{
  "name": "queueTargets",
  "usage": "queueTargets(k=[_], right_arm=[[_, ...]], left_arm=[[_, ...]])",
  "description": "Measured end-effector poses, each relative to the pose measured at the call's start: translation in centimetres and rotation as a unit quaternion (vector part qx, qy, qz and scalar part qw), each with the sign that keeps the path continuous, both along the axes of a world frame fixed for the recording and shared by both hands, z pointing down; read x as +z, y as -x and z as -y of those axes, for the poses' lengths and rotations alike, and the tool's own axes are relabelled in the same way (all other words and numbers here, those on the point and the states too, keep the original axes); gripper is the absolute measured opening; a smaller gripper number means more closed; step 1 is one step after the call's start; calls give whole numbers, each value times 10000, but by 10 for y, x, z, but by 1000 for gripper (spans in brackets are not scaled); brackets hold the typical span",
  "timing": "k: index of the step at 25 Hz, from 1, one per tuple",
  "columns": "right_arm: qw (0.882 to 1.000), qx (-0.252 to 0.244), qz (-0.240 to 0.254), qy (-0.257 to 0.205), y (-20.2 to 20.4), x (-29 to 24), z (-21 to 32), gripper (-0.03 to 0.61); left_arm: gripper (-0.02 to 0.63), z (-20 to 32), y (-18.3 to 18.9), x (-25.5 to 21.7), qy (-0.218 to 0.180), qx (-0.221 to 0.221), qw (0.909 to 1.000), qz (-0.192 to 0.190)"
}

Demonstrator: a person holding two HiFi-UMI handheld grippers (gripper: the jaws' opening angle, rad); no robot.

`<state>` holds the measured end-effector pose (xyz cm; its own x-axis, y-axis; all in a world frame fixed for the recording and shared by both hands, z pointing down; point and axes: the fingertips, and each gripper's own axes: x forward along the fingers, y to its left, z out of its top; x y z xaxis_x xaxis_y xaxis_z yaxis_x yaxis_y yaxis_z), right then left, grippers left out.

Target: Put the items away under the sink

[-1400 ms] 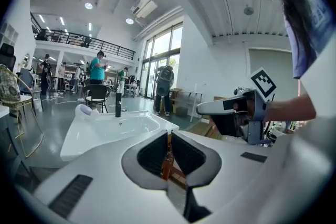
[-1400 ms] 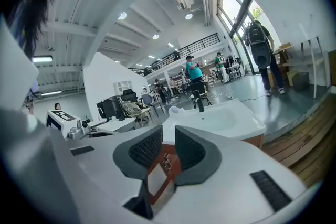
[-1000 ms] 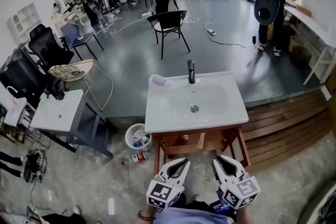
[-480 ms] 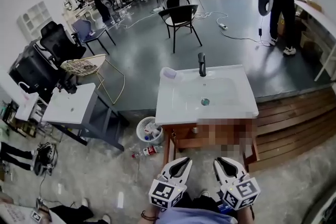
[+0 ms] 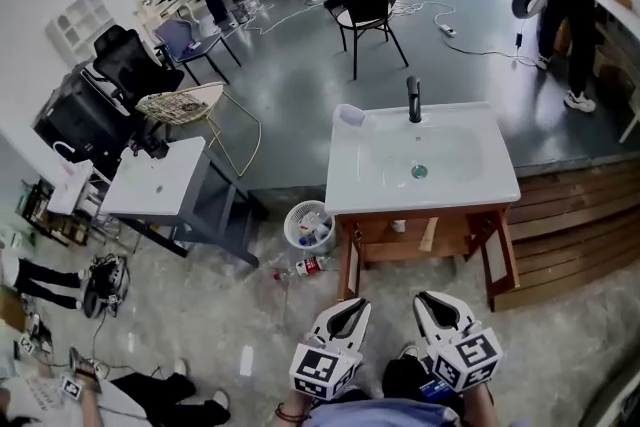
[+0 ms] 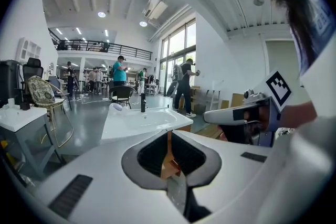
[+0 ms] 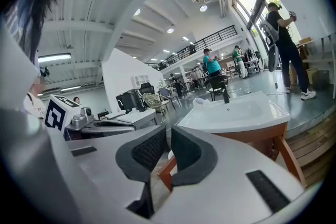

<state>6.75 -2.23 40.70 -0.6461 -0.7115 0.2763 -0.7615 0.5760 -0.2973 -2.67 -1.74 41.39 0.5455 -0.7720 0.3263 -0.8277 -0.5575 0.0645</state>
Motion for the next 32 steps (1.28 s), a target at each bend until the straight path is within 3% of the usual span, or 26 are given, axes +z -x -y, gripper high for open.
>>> queueTargets(k=[15,25,32], right_arm=[[10000,4,-59,-64,80,-10,-116,40],[9988,360,-163,-286,91,-28,-192,39],[9977,471,-251,-408,95,-24,-225,31]], left_arm=[[20,-112,83,-15,-145,-263,9988,-399],[20,-176,75,-29,-384,395,9975,-439],[20,-213,80,-30,-500,457,9968,-420]])
